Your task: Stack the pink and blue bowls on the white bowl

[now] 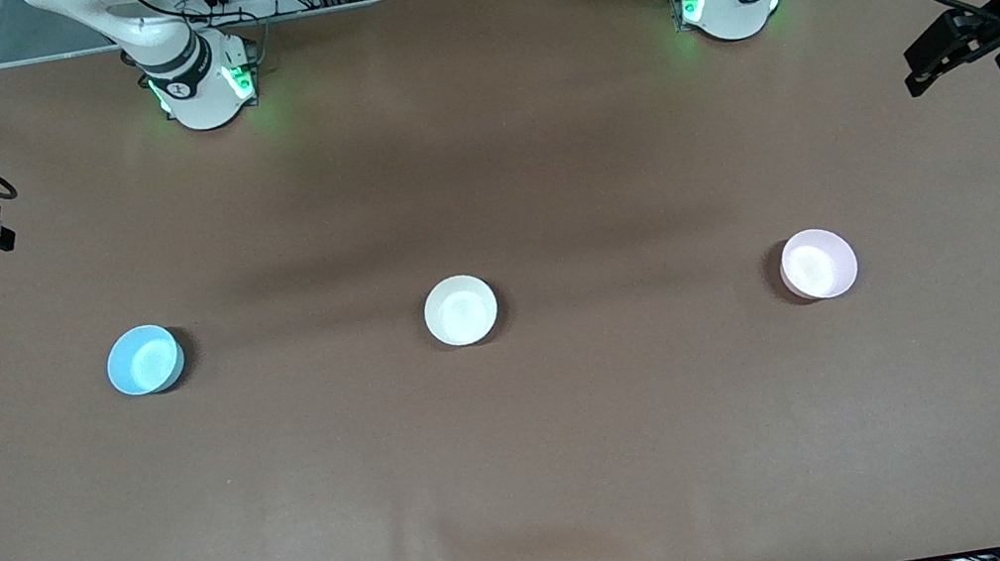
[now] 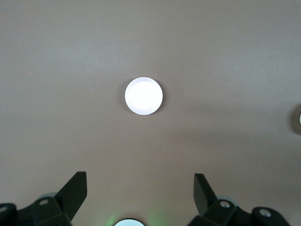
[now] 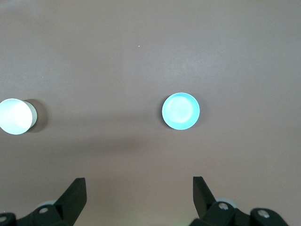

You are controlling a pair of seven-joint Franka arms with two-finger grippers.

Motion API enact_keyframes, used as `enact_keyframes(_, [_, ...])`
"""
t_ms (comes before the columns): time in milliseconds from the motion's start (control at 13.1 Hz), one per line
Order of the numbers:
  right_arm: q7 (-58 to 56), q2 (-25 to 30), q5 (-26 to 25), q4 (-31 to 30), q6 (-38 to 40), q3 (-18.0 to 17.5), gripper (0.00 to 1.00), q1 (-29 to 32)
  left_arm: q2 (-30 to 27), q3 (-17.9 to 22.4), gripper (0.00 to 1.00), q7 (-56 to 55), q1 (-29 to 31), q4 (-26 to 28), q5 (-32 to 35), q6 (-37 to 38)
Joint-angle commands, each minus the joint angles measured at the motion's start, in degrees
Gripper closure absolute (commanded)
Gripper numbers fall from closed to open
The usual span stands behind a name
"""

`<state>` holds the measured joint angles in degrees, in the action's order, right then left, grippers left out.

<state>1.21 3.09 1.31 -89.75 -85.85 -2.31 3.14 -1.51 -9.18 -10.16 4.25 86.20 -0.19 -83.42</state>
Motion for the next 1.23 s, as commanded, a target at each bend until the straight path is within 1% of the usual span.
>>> enact_keyframes(0, [-0.4, -0.3, 1.1, 0.9, 0.9, -0.4, 0.0, 0.9, 0.0, 0.1, 0.0, 1.0, 0.6, -1.1, 1.1, 1.5])
enact_keyframes(153, [-0.4, -0.3, 1.1, 0.9, 0.9, -0.4, 0.0, 0.9, 0.0, 0.9, 0.0, 1.0, 0.7, -1.2, 1.1, 1.5])
enact_keyframes(536, [-0.4, -0.4, 1.1, 0.9, 0.9, -0.4, 0.0, 0.9, 0.5, 1.0, 0.0, 1.3, 0.7, -1.1, 0.9, 1.5])
enact_keyframes(843, [-0.4, -0.4, 1.1, 0.9, 0.9, -0.3, 0.0, 1.0, 0.5, 1.0, 0.0, 0.8, 1.6, -1.0, 0.9, 1.5])
enact_keyframes(1073, [-0.4, -0.4, 1.1, 0.9, 0.9, -0.4, 0.0, 1.0, 0.2, 1.7, 0.0, 1.1, 3.6, -0.9, 1.0, 1.7])
enact_keyframes(1149, [-0.4, -0.4, 1.1, 0.9, 0.9, -0.4, 0.0, 1.1, 0.1, 1.7, 0.0, 1.1, 3.6, -0.9, 1.0, 2.8])
